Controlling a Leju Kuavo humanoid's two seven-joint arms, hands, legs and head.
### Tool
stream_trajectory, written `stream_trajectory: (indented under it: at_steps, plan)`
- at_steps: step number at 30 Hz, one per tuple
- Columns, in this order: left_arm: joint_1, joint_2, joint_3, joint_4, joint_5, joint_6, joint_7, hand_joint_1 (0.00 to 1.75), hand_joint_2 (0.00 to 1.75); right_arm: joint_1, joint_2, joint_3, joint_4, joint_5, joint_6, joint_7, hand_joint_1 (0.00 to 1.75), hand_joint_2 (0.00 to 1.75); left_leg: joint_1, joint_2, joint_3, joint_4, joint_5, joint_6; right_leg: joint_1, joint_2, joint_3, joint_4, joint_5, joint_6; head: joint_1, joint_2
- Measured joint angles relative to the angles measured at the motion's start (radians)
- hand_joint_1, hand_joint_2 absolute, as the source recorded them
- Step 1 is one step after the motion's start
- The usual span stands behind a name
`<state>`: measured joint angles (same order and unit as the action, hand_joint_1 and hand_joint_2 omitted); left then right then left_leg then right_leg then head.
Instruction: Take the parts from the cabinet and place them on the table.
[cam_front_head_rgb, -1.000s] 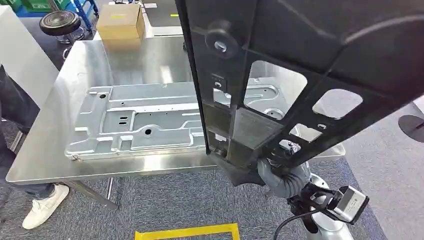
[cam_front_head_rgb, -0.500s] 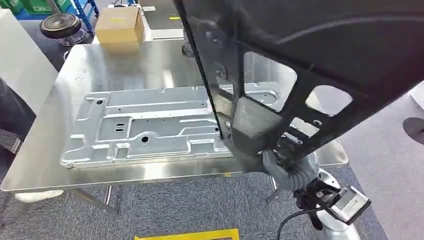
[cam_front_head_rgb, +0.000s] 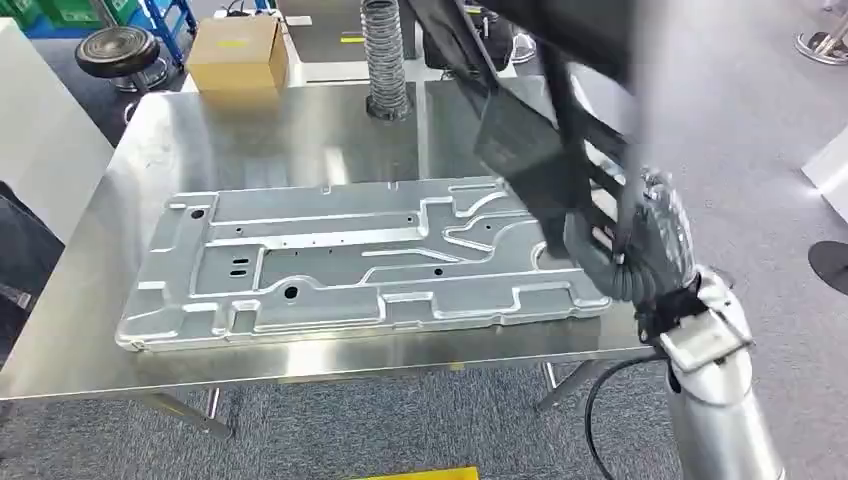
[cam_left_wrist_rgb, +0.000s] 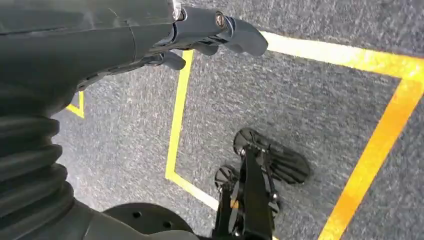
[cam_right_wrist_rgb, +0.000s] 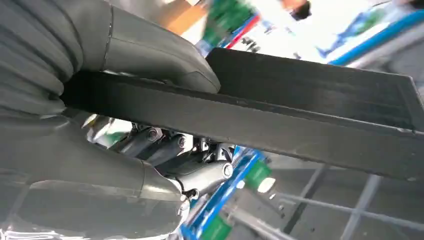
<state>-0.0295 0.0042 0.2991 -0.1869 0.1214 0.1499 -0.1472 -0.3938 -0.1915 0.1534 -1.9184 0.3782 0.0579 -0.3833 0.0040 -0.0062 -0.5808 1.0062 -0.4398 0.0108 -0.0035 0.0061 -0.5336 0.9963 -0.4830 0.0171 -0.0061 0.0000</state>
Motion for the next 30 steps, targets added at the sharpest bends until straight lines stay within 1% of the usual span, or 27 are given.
stream_trajectory:
  at_steps: [1, 2, 3, 4, 5, 6, 7, 8, 9, 10, 11, 12, 13, 14, 15, 16, 17, 18, 19, 20, 21, 22, 23, 25, 26, 27, 30]
  plan:
    - [0.001, 0.0, 0.0, 0.0, -0.003, -0.001, 0.001, 0.0, 1.75, -0.008, -0.012, 0.0, 0.01, 0.034, -0.014, 0.016, 1.75, 1.75, 0.005, 0.0, 0.005, -0.007, 0.003, 0.005, -0.004, -0.001, 0.0, 0.011, -0.009, 0.006, 0.0, 0.0]
    - [0.002, 0.0, 0.0, 0.0, -0.005, -0.002, 0.0, 0.0, 1.75, -0.017, -0.016, 0.002, 0.022, 0.065, -0.021, 0.025, 1.75, 1.75, 0.006, 0.0, 0.006, -0.008, 0.002, 0.008, -0.003, -0.002, -0.018, 0.049, -0.032, 0.011, 0.006, 0.0]
    - [0.001, 0.0, 0.0, 0.0, -0.006, -0.003, 0.0, 0.0, 1.75, -0.03, -0.02, 0.008, 0.042, 0.104, -0.027, 0.04, 1.75, 1.75, 0.006, 0.0, 0.005, -0.008, 0.002, 0.011, -0.005, -0.002, -0.061, 0.127, -0.071, 0.015, 0.01, 0.0]
    - [0.001, 0.0, 0.001, 0.0, -0.008, -0.005, 0.0, 0.0, 1.75, -0.041, -0.021, 0.019, 0.068, 0.14, -0.035, 0.051, 1.75, 1.75, 0.005, 0.001, 0.005, -0.008, 0.001, 0.012, -0.007, -0.002, -0.105, 0.209, -0.102, 0.019, 0.009, 0.0]
    - [0.0, 0.0, 0.001, 0.0, -0.014, -0.006, 0.0, 0.0, 1.75, -0.047, -0.022, 0.032, 0.092, 0.176, -0.043, 0.061, 1.75, 1.75, 0.004, 0.001, 0.005, -0.008, 0.0, 0.014, -0.009, -0.002, -0.151, 0.287, -0.124, 0.021, 0.009, 0.0]
    - [0.0, 0.0, 0.001, 0.0, -0.017, -0.01, 0.0, 0.0, 1.75, -0.05, -0.024, 0.047, 0.123, 0.226, -0.052, 0.072, 1.75, 1.75, 0.004, 0.0, 0.006, -0.008, -0.001, 0.014, -0.01, -0.002, -0.174, 0.318, -0.119, 0.022, 0.01, 0.0]
    - [-0.001, 0.0, 0.001, 0.0, -0.02, -0.012, -0.001, 0.0, 1.75, -0.057, -0.025, 0.064, 0.154, 0.269, -0.059, 0.076, 1.75, 1.75, 0.005, -0.001, 0.008, -0.008, -0.002, 0.014, -0.011, -0.002, -0.174, 0.302, -0.092, 0.021, 0.01, 0.0]
    - [-0.001, 0.0, 0.001, 0.0, -0.024, -0.015, -0.001, 0.0, 1.75, -0.067, -0.026, 0.084, 0.184, 0.304, -0.064, 0.083, 1.75, 1.75, 0.005, -0.002, 0.011, -0.007, -0.004, 0.012, -0.011, -0.002, -0.153, 0.24, -0.046, 0.019, 0.01, 0.0]
    - [0.0, 0.0, 0.001, 0.0, -0.026, -0.015, -0.001, 0.0, 1.75, -0.08, -0.026, 0.104, 0.212, 0.338, -0.068, 0.089, 1.75, 1.75, 0.005, -0.003, 0.016, -0.007, -0.007, 0.009, -0.011, -0.002, -0.115, 0.147, 0.009, 0.014, 0.009, 0.0]
    - [-0.001, -0.002, 0.001, 0.0, -0.027, -0.016, -0.001, 0.0, 1.75, -0.103, -0.025, 0.123, 0.237, 0.366, -0.072, 0.095, 1.75, 1.75, 0.004, -0.003, 0.02, -0.007, -0.009, 0.006, -0.01, -0.002, -0.075, 0.053, 0.056, 0.008, 0.01, 0.0]
    - [-0.002, -0.003, 0.001, 0.0, -0.034, -0.019, -0.001, 0.0, 1.75, -0.131, -0.025, 0.153, 0.283, 0.41, -0.074, 0.109, 1.75, 1.75, 0.0, -0.002, 0.017, -0.006, -0.012, 0.001, -0.005, -0.001, -0.057, 0.019, 0.05, 0.002, 0.009, 0.0]
    - [-0.006, -0.003, 0.0, 0.0, -0.039, -0.021, -0.001, 0.0, 1.75, -0.166, -0.019, 0.192, 0.338, 0.452, -0.075, 0.123, 1.75, 1.75, -0.002, -0.001, 0.014, -0.003, -0.013, -0.004, -0.002, -0.001, -0.061, 0.007, 0.051, -0.003, 0.008, 0.0]
    - [-0.007, -0.003, 0.0, 0.0, -0.042, -0.023, -0.001, 0.0, 1.75, -0.189, -0.015, 0.222, 0.378, 0.481, -0.075, 0.134, 1.75, 1.75, 0.0, -0.001, 0.013, -0.004, -0.011, -0.008, 0.001, 0.0, -0.063, 0.009, 0.051, -0.006, 0.007, 0.0]
    - [-0.007, -0.003, 0.0, 0.0, -0.046, -0.026, -0.001, 0.0, 1.75, -0.204, -0.011, 0.253, 0.42, 0.506, -0.076, 0.147, 1.75, 1.75, 0.002, -0.001, 0.014, -0.007, -0.01, -0.014, 0.003, 0.0, -0.063, 0.01, 0.049, -0.011, 0.007, 0.0]
    - [-0.008, -0.003, 0.0, 0.0, -0.05, -0.029, -0.002, 0.0, 1.75, -0.219, -0.009, 0.278, 0.459, 0.528, -0.078, 0.15, 1.75, 1.75, 0.002, -0.002, 0.015, -0.01, -0.01, -0.02, 0.002, -0.001, -0.062, 0.005, 0.051, -0.017, 0.008, 0.0]
    - [-0.009, -0.001, 0.0, 0.0, -0.055, -0.032, -0.002, 0.0, 1.75, -0.24, 0.002, 0.303, 0.499, 0.549, -0.081, 0.158, 1.75, 1.75, 0.003, -0.001, 0.012, -0.001, -0.019, -0.026, -0.008, -0.005, -0.055, -0.005, 0.057, -0.025, 0.007, 0.0]
    - [-0.008, -0.002, 0.0, 0.0, -0.058, -0.035, -0.003, 0.0, 1.75, -0.266, 0.014, 0.326, 0.542, 0.572, -0.092, 0.16, 1.75, 1.75, 0.002, -0.001, -0.001, 0.034, -0.04, -0.03, -0.006, -0.005, -0.054, -0.008, 0.057, -0.032, 0.005, 0.0]
    - [-0.009, -0.002, 0.0, 0.0, -0.06, -0.036, -0.004, 0.0, 1.75, -0.294, 0.029, 0.357, 0.599, 0.597, -0.111, 0.16, 1.75, 1.75, 0.004, -0.001, -0.034, 0.098, -0.074, -0.033, -0.006, -0.004, -0.055, -0.007, 0.057, -0.036, 0.002, 0.0]
    - [-0.01, -0.001, 0.0, 0.0, -0.063, -0.036, -0.005, 0.0, 1.75, -0.316, 0.041, 0.383, 0.644, 0.62, -0.124, 0.16, 1.75, 1.75, 0.005, -0.001, -0.075, 0.18, -0.111, -0.035, -0.003, -0.004, -0.054, -0.007, 0.056, -0.038, 0.002, 0.0]
    - [-0.01, 0.0, 0.0, 0.0, -0.069, -0.037, -0.007, 0.0, 1.75, -0.338, 0.055, 0.414, 0.699, 0.64, -0.133, 0.158, 1.75, 1.75, 0.006, -0.001, -0.121, 0.263, -0.139, -0.038, -0.001, -0.004, -0.054, -0.006, 0.054, -0.041, 0.003, 0.0]
    - [-0.01, 0.0, 0.0, 0.0, -0.073, -0.04, -0.01, 0.0, 1.75, -0.361, 0.072, 0.443, 0.752, 0.657, -0.139, 0.154, 1.75, 1.75, 0.006, 0.0, -0.152, 0.314, -0.145, -0.04, 0.001, -0.005, -0.054, -0.003, 0.053, -0.042, 0.002, 0.0]
    - [-0.008, 0.001, 0.0, 0.0, -0.078, -0.043, -0.011, 0.0, 1.75, -0.384, 0.093, 0.473, 0.808, 0.668, -0.14, 0.152, 1.75, 1.75, 0.006, 0.0, -0.157, 0.309, -0.124, -0.04, 0.001, -0.004, -0.054, -0.001, 0.05, -0.043, 0.002, 0.0]
    - [-0.007, 0.001, 0.0, 0.0, -0.081, -0.043, -0.015, 0.0, 1.75, -0.403, 0.111, 0.503, 0.857, 0.675, -0.14, 0.152, 1.75, 1.75, 0.006, 0.0, -0.136, 0.254, -0.083, -0.039, 0.002, -0.003, -0.052, 0.002, 0.048, -0.042, 0.002, 0.0]
    - [-0.008, 0.002, 0.0, 0.0, -0.089, -0.044, -0.019, 0.0, 1.75, -0.432, 0.143, 0.543, 0.921, 0.688, -0.14, 0.149, 1.75, 1.75, 0.006, 0.0, -0.056, 0.073, 0.015, -0.033, 0.002, -0.003, -0.045, 0.007, 0.039, -0.039, 0.002, 0.0]
    - [-0.008, 0.002, 0.0, 0.0, -0.094, -0.045, -0.02, 0.0, 1.75, -0.45, 0.16, 0.562, 0.955, 0.696, -0.142, 0.151, 1.75, 1.75, 0.006, 0.001, -0.028, 0.015, 0.017, -0.027, 0.003, -0.004, -0.046, 0.008, 0.035, -0.035, 0.003, 0.0]
    - [-0.008, 0.002, 0.0, 0.0, -0.098, -0.046, -0.021, 0.0, 1.75, -0.468, 0.177, 0.578, 0.985, 0.705, -0.144, 0.157, 1.75, 1.75, 0.0, 0.001, -0.025, 0.001, 0.018, -0.024, 0.009, -0.002, -0.052, 0.014, 0.035, -0.032, 0.002, 0.0]
    - [-0.01, 0.003, -0.001, 0.0, -0.11, -0.051, -0.024, 0.0, 1.75, -0.498, 0.225, 0.627, 1.071, 0.725, -0.145, 0.167, 1.75, 1.75, 0.0, -0.001, -0.029, 0.004, 0.018, -0.013, 0.007, -0.004, -0.051, 0.01, 0.035, -0.02, 0.003, 0.0]
